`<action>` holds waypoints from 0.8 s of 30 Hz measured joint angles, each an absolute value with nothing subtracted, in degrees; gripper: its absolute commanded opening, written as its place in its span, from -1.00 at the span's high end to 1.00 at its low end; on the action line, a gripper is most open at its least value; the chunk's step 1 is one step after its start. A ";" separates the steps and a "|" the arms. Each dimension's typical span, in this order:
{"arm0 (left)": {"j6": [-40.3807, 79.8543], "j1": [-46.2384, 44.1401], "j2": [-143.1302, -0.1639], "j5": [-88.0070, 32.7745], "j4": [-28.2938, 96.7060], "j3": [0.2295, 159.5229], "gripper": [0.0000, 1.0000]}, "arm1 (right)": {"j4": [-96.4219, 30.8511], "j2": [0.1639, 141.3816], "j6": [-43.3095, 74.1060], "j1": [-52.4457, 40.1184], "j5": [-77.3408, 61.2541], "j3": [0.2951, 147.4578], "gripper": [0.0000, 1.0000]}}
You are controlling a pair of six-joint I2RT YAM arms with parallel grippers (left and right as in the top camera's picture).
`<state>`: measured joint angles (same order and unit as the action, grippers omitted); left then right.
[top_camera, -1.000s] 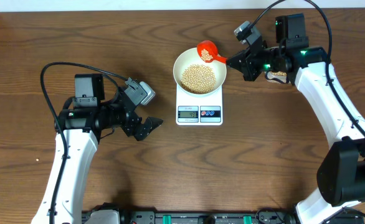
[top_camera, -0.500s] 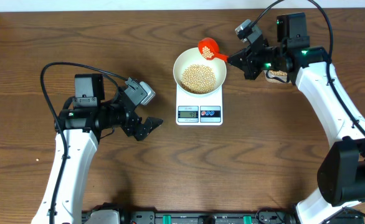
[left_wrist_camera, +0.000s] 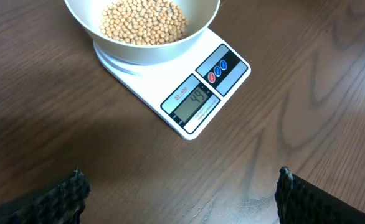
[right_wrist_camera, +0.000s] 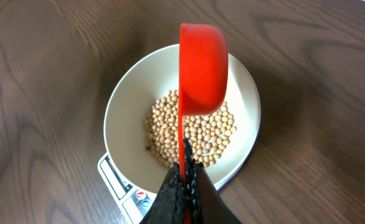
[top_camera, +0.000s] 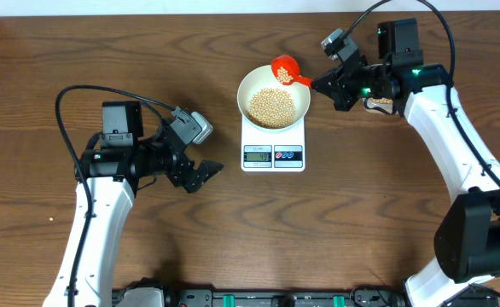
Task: Scoop item into bowl and weigh 50g on scale
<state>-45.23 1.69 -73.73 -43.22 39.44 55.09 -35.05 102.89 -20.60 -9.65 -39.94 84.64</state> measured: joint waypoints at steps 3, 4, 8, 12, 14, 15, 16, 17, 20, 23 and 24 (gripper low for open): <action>-45.21 1.69 -73.73 -43.22 39.44 55.09 -0.96 | -35.55 102.89 -21.34 -10.20 -38.70 84.64 0.98; -45.23 1.69 -73.73 -43.22 39.44 55.09 -0.96 | -35.57 102.89 -21.47 -10.39 -38.48 84.64 0.98; -45.23 1.69 -73.73 -43.22 39.44 55.09 -0.96 | -35.40 102.83 -21.82 -10.52 -37.87 84.64 0.98; -45.21 1.69 -73.73 -43.22 39.44 55.09 -0.96 | -35.22 102.30 -21.87 -10.39 -37.23 84.64 0.98; -45.21 1.69 -73.73 -43.22 39.44 55.09 -0.96 | -34.85 101.97 -21.80 -10.22 -37.58 84.64 0.98; -45.23 1.69 -73.73 -43.22 39.44 55.09 -0.95 | -34.61 101.82 -21.61 -10.02 -38.15 84.64 0.98; -45.23 1.69 -73.73 -43.22 39.44 55.09 -0.96 | -34.46 101.73 -21.47 -9.80 -38.79 84.64 0.98; -45.21 1.69 -73.73 -43.22 39.44 55.09 -0.96 | -34.24 101.69 -21.15 -9.41 -39.75 84.64 0.98; -45.23 1.69 -73.73 -43.22 39.44 55.09 -0.95 | -33.47 101.60 -19.97 -8.03 -42.54 84.64 0.98; -45.23 1.69 -73.73 -43.22 39.44 55.09 -0.96 | -32.95 101.60 -18.57 -6.26 -45.47 84.64 0.98; -45.23 1.69 -73.73 -43.22 39.44 55.09 -0.95 | -32.71 101.60 -18.20 -5.54 -46.65 84.64 0.98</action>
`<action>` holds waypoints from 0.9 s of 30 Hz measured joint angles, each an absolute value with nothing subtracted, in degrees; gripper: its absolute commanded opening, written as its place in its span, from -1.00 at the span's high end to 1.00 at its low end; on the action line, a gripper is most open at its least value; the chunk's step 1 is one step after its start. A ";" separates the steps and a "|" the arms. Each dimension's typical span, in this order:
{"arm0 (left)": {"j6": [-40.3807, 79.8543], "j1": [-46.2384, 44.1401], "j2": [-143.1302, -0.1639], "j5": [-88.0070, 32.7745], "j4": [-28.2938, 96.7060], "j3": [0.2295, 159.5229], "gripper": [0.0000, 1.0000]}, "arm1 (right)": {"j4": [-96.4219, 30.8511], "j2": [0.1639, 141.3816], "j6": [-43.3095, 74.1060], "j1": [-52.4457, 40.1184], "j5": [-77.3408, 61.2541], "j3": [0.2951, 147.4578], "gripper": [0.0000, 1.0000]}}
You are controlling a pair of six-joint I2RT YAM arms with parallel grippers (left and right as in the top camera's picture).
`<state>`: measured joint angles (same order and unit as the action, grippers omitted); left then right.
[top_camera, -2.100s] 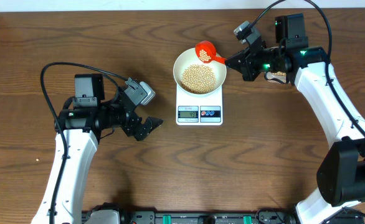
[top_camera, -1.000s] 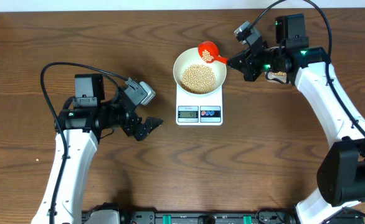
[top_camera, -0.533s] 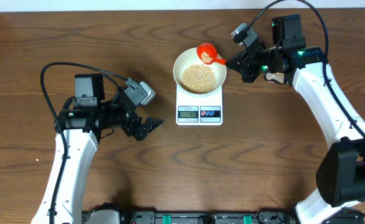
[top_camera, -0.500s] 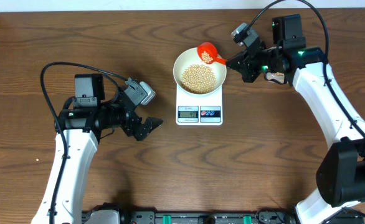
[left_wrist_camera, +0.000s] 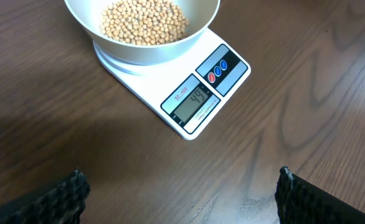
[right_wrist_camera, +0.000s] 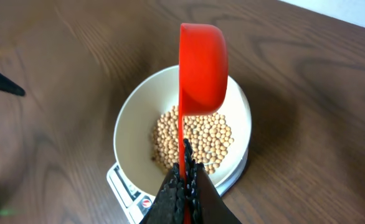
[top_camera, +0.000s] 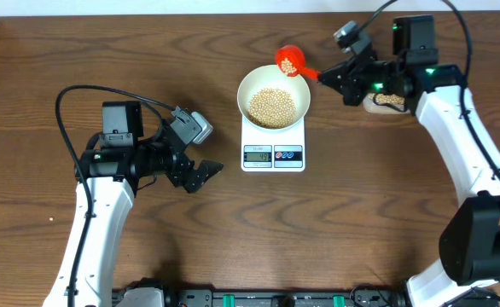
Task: Scoop item into bowl and weigh 50g on scale
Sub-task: 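Move the red scoop with the right gripper back to the soybean tub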
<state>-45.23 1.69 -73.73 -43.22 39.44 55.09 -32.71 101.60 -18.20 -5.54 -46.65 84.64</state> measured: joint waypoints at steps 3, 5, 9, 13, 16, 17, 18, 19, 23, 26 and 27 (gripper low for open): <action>-45.23 1.69 -73.73 -43.22 39.44 55.09 -0.96 | -32.40 101.60 -17.32 -3.86 -49.78 84.64 0.98; -45.23 1.69 -73.73 -43.22 39.44 55.09 -0.96 | -32.36 101.58 -16.82 -2.83 -51.51 84.64 0.98; -45.23 1.69 -73.73 -43.22 39.44 55.09 -0.96 | -32.27 101.58 -16.03 -1.65 -54.17 84.64 0.98; -45.23 1.69 -73.73 -43.22 39.44 55.09 -0.96 | -32.25 101.58 -15.59 -1.52 -55.29 84.64 0.98; -45.21 1.69 -73.73 -43.22 39.44 55.09 -0.96 | -32.27 101.58 -15.46 -1.52 -55.77 84.64 0.98; -45.21 1.69 -73.73 -43.22 39.44 55.09 -0.96 | -32.27 101.58 -15.42 -1.52 -55.81 84.64 0.98; -45.23 1.69 -73.73 -43.22 39.44 55.09 -0.96 | -32.27 101.58 -15.42 -1.52 -55.83 84.64 0.98; -45.21 1.69 -73.73 -43.22 39.44 55.09 -0.95 | -32.27 101.58 -15.40 -1.52 -55.88 84.64 0.98; -45.23 1.69 -73.73 -43.22 39.44 55.09 -0.96 | -32.27 101.58 -15.40 -1.52 -55.99 84.64 0.98; -45.21 1.69 -73.73 -43.22 39.44 55.09 -0.96 | -32.27 101.58 -15.40 -1.52 -55.96 84.64 0.98; -45.21 1.69 -73.73 -43.22 39.44 55.09 -0.96 | -32.27 101.58 -15.40 -1.54 -55.96 84.64 0.98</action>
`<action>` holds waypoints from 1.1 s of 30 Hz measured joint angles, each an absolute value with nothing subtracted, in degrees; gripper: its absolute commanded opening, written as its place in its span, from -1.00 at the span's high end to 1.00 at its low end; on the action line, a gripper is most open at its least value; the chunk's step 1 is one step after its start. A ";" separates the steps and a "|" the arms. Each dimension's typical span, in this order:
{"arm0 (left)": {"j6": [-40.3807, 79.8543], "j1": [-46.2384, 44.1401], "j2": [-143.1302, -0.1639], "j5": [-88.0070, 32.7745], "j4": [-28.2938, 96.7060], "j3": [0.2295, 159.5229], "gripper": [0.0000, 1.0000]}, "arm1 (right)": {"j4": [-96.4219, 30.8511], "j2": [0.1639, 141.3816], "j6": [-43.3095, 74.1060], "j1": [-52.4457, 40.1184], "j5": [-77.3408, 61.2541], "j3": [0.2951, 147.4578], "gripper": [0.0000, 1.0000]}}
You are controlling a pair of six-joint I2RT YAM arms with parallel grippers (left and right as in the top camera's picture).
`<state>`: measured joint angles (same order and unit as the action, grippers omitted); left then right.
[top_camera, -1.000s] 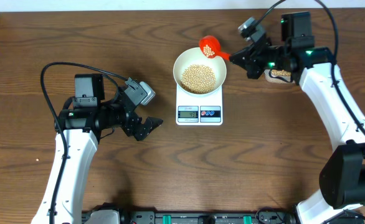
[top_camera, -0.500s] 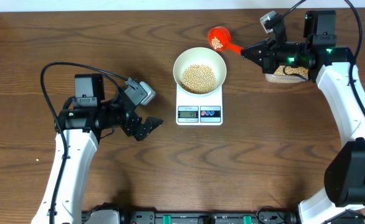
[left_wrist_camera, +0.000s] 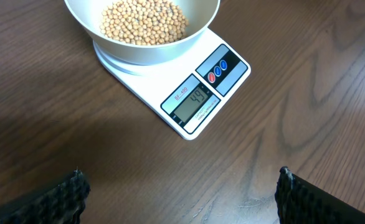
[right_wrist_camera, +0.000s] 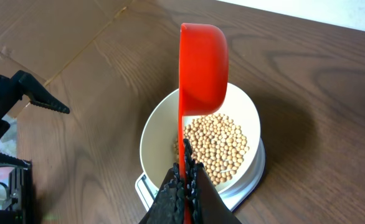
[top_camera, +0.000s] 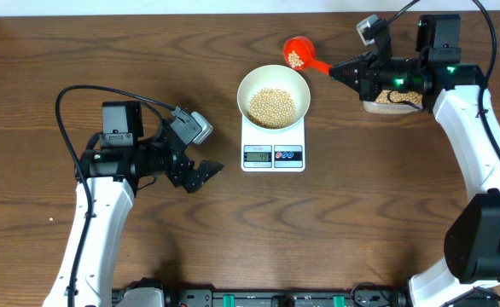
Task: Scoop item into bowl and weigh 50g on scale
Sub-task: 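Move the red scoop with the right gripper back to the soybean tub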
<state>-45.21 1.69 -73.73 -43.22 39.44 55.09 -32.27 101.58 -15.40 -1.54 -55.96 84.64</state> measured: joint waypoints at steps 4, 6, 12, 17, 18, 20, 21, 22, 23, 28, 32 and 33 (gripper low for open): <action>-45.21 1.69 -73.73 -43.22 39.44 55.09 -0.96 | -32.27 101.58 -15.40 -1.74 -55.68 84.64 0.98; -45.23 1.69 -73.73 -43.22 39.44 55.09 -0.96 | -32.29 101.58 -15.40 -2.17 -55.16 84.64 0.98; -45.23 1.69 -73.73 -43.22 39.44 55.09 -0.96 | -32.34 101.58 -15.40 -3.99 -54.00 84.64 0.98; -45.21 1.69 -73.73 -43.22 39.44 55.09 -0.96 | -32.34 101.58 -15.40 -4.03 -53.98 84.64 0.98; -45.21 1.69 -73.73 -43.22 39.44 55.09 -0.96 | -32.29 101.58 -15.40 -3.97 -54.02 84.64 0.98; -45.23 1.69 -73.73 -43.22 39.44 55.09 -0.96 | -32.25 101.58 -15.38 -3.81 -54.26 84.64 0.98; -45.21 1.69 -73.73 -43.22 39.44 55.09 -0.95 | -32.10 101.58 -15.33 -3.62 -54.61 84.64 0.98; -45.21 1.69 -73.73 -43.22 39.44 55.09 -0.96 | -31.81 101.58 -15.09 -3.36 -55.11 84.64 0.98; -45.21 1.69 -73.73 -43.22 39.44 55.09 -0.96 | -31.46 101.58 -14.76 -2.98 -55.75 84.64 0.98; -45.23 1.69 -73.73 -43.22 39.44 55.09 -0.96 | -29.58 101.58 -11.51 1.23 -60.47 84.64 0.98; -45.21 1.69 -73.73 -43.22 39.44 55.09 -0.96 | -30.85 101.58 -8.38 7.14 -64.49 84.66 0.98; -45.23 1.69 -73.73 -43.22 39.44 55.09 -0.96 | -31.86 101.58 -8.10 8.34 -64.90 84.66 0.98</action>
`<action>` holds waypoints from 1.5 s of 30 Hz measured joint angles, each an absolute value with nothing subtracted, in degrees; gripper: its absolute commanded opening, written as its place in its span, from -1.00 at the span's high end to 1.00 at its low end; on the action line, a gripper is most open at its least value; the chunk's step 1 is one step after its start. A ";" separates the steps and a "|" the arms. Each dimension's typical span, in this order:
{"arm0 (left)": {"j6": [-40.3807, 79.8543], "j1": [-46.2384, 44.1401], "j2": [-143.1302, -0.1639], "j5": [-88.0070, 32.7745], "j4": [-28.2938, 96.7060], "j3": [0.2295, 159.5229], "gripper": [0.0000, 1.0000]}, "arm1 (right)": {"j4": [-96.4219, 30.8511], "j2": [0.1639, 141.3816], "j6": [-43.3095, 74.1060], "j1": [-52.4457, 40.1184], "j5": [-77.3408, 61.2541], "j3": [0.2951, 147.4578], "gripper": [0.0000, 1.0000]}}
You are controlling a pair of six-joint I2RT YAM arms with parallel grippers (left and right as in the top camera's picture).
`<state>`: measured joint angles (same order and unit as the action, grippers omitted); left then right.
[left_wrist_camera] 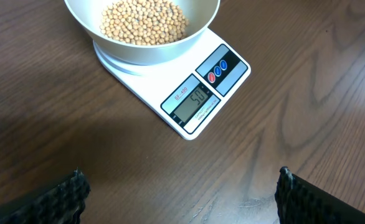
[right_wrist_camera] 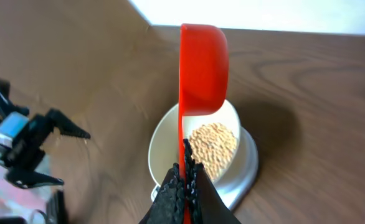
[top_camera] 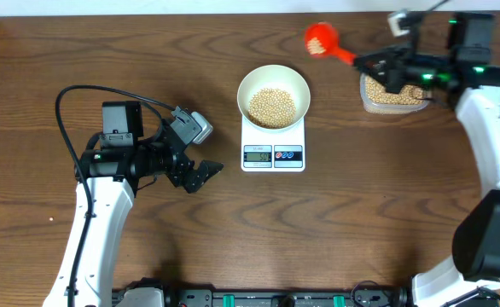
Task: Scoop item into bowl and weigh 50g on scale
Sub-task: 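Move the red scoop with the right gripper back to the soybean tub, then lower the red scoop into the tub and release it with the right gripper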
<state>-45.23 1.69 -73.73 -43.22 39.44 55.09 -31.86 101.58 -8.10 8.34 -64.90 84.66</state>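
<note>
A cream bowl (top_camera: 273, 94) of soybeans sits on the white scale (top_camera: 273, 154), whose display (left_wrist_camera: 197, 98) reads 50. My right gripper (top_camera: 371, 61) is shut on the handle of a red scoop (top_camera: 320, 37), held in the air at the back of the table, right of the bowl and left of the bean container (top_camera: 392, 94). A few beans lie in the scoop. The right wrist view shows the scoop (right_wrist_camera: 202, 68) edge-on above the bowl (right_wrist_camera: 198, 146), gripper (right_wrist_camera: 185, 180) clamped on its handle. My left gripper (top_camera: 200, 173) stands open, empty, left of the scale.
A clear container of soybeans stands at the back right under my right arm. The table's back edge runs just behind the scoop. A cardboard edge shows at the far left.
My right gripper has carried the red scoop further right and back, away from the bowl toward the bean container. The scale display has changed from 49 to 50. The left arm has not moved.
The scoop was over the bowl's right rim with the scale reading 49. It then stood at the rim's back right, then clear of the bowl behind it. Now it hangs near the container and the scale reads 50. The left gripper stayed open throughout.
</note>
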 measured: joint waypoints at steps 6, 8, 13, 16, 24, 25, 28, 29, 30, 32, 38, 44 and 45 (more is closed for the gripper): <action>-45.21 1.69 -73.73 -43.22 39.44 55.09 -0.96 | -44.77 101.45 -10.28 17.96 -64.97 84.73 0.98; -45.23 1.69 -73.73 -43.22 39.44 55.09 -0.96 | -48.36 101.27 -12.27 20.40 -63.81 84.73 0.98; -45.21 1.69 -73.73 -43.22 39.44 55.09 -0.96 | -51.11 99.63 -15.70 24.99 -60.51 84.73 0.97; -45.23 1.69 -73.73 -43.22 39.44 55.09 -0.96 | -51.16 98.08 -16.58 25.65 -57.76 84.73 0.97; -45.23 1.69 -73.73 -43.22 39.44 55.09 -0.96 | -51.09 97.12 -17.30 22.48 -46.35 84.73 0.98; -45.23 1.69 -73.73 -43.22 39.44 55.09 -0.96 | -50.92 97.12 -17.39 21.67 -44.34 84.73 0.98; -45.23 1.69 -73.73 -43.22 39.44 55.09 -0.96 | -49.45 97.12 -17.43 19.46 -39.09 84.73 0.98; -45.23 1.69 -73.73 -43.22 39.44 55.09 -0.96 | -48.95 97.12 -17.43 18.74 -37.47 84.73 0.98; -45.23 1.69 -73.73 -43.22 39.44 55.09 -0.96 | -48.29 97.12 -17.43 17.93 -35.42 84.73 0.98; -45.21 1.69 -73.73 -43.22 39.44 55.09 -0.96 | -47.79 97.12 -17.43 16.49 -31.88 84.73 0.98; -45.23 1.69 -73.73 -43.22 39.44 55.09 -0.96 | -47.59 97.12 -17.45 11.25 -19.44 84.73 0.98; -45.23 1.69 -73.73 -43.22 39.44 55.09 -0.96 | -48.23 97.12 -17.69 6.28 -5.87 84.73 0.98; -45.23 1.69 -73.73 -43.22 39.44 55.09 -0.96 | -48.60 97.12 -17.87 5.26 -3.11 84.73 0.98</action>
